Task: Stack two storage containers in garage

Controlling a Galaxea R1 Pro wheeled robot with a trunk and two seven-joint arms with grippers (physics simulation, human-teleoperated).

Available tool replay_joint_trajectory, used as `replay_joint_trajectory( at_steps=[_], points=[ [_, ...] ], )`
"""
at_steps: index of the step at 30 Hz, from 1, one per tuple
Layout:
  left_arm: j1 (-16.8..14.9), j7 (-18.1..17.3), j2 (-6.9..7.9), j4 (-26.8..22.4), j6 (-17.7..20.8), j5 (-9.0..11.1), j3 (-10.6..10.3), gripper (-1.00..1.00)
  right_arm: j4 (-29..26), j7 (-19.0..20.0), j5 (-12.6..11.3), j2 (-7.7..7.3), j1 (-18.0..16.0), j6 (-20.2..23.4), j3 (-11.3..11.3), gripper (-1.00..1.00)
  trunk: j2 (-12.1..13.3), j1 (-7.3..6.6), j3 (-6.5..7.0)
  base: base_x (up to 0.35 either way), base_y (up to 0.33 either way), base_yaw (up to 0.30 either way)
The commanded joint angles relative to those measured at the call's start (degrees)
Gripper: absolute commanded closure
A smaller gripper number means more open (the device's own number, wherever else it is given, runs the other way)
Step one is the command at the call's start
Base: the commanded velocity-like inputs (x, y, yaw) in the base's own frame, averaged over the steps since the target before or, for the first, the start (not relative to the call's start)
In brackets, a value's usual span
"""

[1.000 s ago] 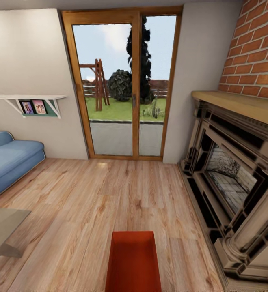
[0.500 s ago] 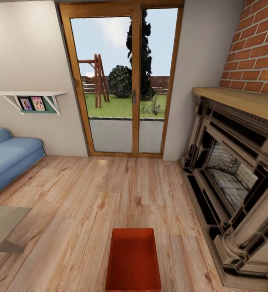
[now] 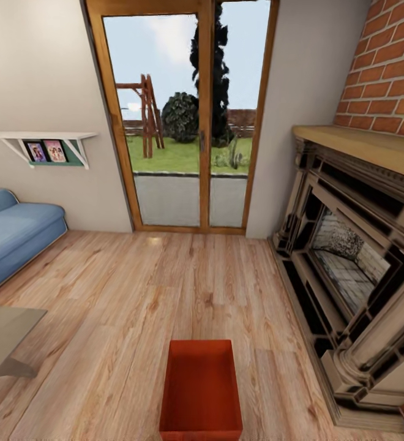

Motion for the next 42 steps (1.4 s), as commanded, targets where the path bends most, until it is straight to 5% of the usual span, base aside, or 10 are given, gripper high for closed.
replay_joint_trajectory(
  at_steps=[1, 20, 42],
  points=[
    [0.0, -0.2, -0.01, 0.1, -0.1, 0.5, -0.3, -1.00, 0.2, 0.2, -0.1, -0.02, -0.1, -0.3, 0.5, -1.00, -0.1, 0.01, -0.17, 0.000, 0.000, 0.000],
    [0.0, -0.2, -0.03, 0.1, -0.1, 0.5, -0.2, -1.00, 0.2, 4.3, 0.9, -0.14, -0.1, 0.2, 0.2, -1.00, -0.1, 0.01, -1.92, 0.000, 0.000, 0.000],
    [0.0, -0.2, -0.02, 0.1, -0.1, 0.5, -0.3, -1.00, 0.2, 4.6, 0.8, -0.13, -0.1, 0.3, 0.2, -1.00, -0.1, 0.01, -3.94, 0.000, 0.000, 0.000]
  ],
)
